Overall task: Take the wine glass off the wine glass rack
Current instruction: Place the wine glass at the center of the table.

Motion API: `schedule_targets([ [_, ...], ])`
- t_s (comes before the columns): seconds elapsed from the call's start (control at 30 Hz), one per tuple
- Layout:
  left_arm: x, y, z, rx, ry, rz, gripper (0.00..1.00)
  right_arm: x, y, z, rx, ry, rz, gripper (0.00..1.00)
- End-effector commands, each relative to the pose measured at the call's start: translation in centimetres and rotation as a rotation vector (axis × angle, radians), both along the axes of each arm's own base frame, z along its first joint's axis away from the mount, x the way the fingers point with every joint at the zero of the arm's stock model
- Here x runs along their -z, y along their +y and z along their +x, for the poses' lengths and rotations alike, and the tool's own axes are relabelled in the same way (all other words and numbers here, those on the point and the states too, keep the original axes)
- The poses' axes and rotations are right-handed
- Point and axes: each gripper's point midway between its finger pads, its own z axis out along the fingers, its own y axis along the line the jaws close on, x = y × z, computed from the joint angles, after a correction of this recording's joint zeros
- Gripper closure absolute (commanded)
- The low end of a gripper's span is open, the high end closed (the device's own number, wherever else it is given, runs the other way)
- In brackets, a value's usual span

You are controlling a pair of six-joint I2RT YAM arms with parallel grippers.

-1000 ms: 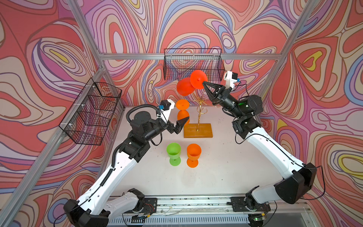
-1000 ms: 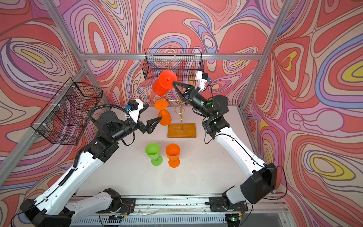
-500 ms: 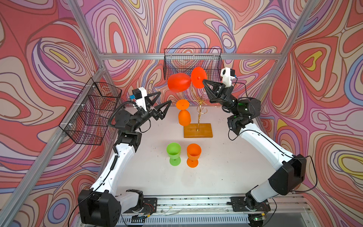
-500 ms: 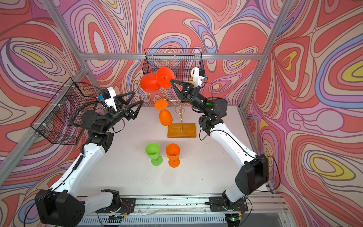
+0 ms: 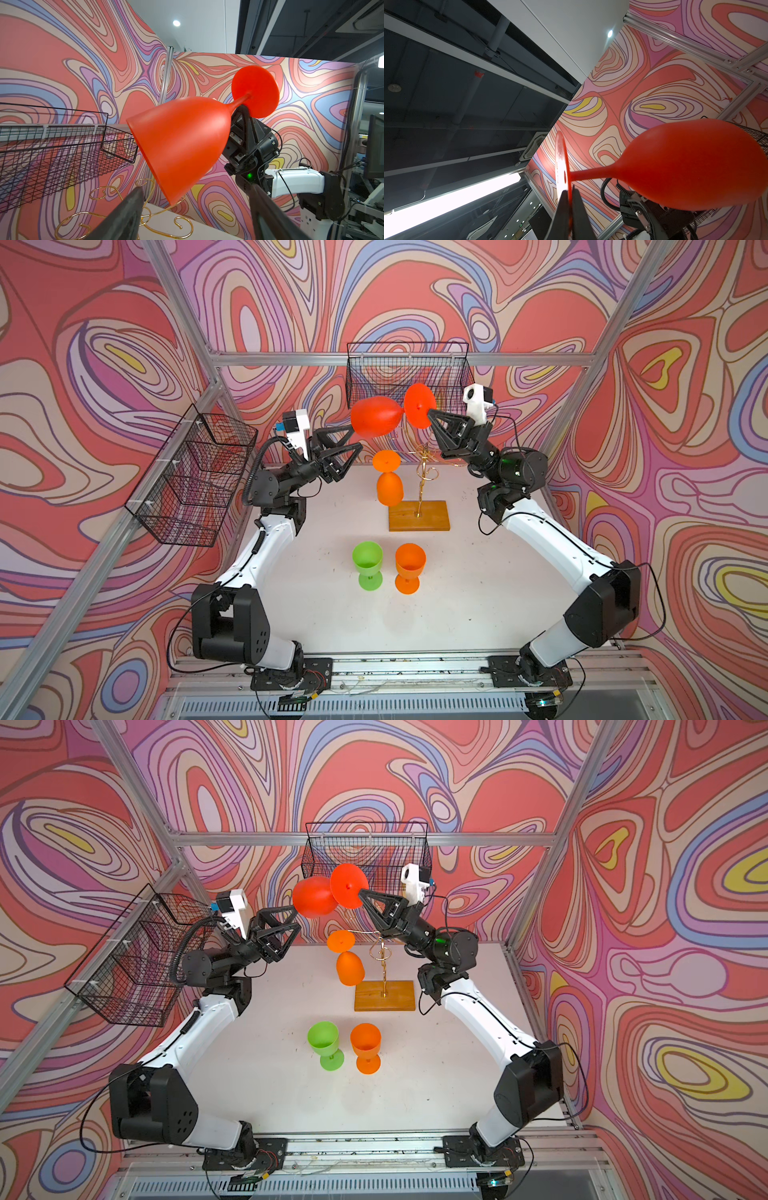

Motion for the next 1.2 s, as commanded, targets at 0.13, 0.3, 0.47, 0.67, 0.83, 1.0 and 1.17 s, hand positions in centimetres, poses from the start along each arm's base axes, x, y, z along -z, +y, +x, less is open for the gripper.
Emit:
schedule_targets([
  [0.13,-1.7,0.1,-1.9,0.033,-0.097,0.005,0.21,-0.8,-0.4,-0.8,-0.030,-0.038,0.042,1.00],
  [0.3,-1.8,0.1,-1.5,0.033,-0.092,-0.004,0.21,-0.4,-0.4,-0.5,-0.041,-0.023,0.057,1.00],
  [0.47,-1.9,0.1,-1.1,0.034,-0.088,-0.010,0.24,0.2,-0.3,-0.1,-0.047,-0.004,0.061,1.00],
  [0.67,-2.4,0.1,-1.3,0.039,-0.096,-0.011,0.25,0.6,-0.1,0.6,-0.061,0.018,0.076,1.00],
  [0.83,-2.8,0.1,-1.6,0.041,-0.105,-0.011,0.29,1.0,0.1,1.2,-0.068,0.034,0.082,1.00],
  [1.0,-2.7,0.0,-1.9,0.048,-0.104,-0.006,0.36,1.1,0.2,1.5,-0.067,0.038,0.082,1.00],
  [1.17,-2.6,0.0,-2.1,0.049,-0.107,0.000,0.52,1.0,0.3,1.6,-0.062,0.031,0.074,1.00],
])
